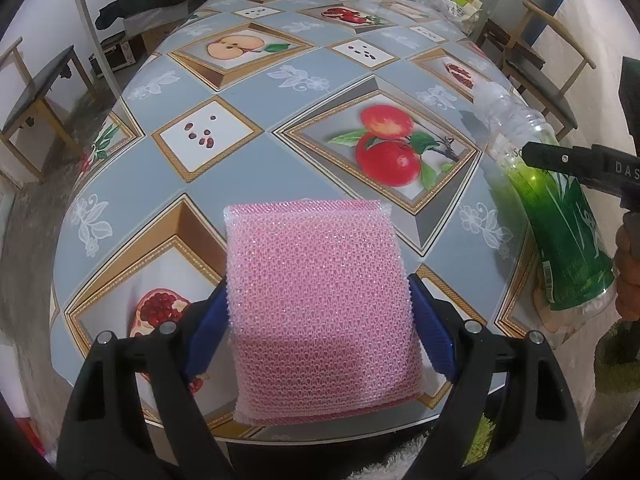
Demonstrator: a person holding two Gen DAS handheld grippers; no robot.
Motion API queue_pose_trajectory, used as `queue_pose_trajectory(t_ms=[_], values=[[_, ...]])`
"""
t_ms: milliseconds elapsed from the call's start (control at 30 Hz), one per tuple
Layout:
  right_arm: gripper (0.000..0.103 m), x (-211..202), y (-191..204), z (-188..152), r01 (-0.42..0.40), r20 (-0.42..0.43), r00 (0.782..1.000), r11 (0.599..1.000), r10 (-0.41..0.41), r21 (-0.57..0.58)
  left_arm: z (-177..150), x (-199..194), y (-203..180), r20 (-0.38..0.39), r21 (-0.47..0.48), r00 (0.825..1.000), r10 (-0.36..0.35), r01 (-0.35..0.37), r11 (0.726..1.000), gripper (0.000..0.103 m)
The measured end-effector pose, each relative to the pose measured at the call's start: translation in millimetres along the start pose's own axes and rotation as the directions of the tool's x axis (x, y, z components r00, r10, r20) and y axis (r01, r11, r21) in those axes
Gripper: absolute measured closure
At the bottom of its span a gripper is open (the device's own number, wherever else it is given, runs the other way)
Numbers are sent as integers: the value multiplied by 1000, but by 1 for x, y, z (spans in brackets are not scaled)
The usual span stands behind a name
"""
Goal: Collect trash
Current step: 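Lift the green bottle with the right tool while the left tool lifts the pink sponge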
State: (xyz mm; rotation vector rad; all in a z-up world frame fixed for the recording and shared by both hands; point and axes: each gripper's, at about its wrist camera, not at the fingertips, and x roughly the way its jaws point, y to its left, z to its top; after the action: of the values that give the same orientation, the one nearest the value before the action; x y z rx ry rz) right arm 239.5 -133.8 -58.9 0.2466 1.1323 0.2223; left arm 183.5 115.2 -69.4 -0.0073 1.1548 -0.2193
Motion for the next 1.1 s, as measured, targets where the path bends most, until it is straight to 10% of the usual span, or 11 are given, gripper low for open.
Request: queue_pose_trajectory(t_ms=[1100], values=[[37,2,-1,-21,6,-74,997,1000,-7,-16,-3,-15,-18,81,101,992,97,-105,989,24]])
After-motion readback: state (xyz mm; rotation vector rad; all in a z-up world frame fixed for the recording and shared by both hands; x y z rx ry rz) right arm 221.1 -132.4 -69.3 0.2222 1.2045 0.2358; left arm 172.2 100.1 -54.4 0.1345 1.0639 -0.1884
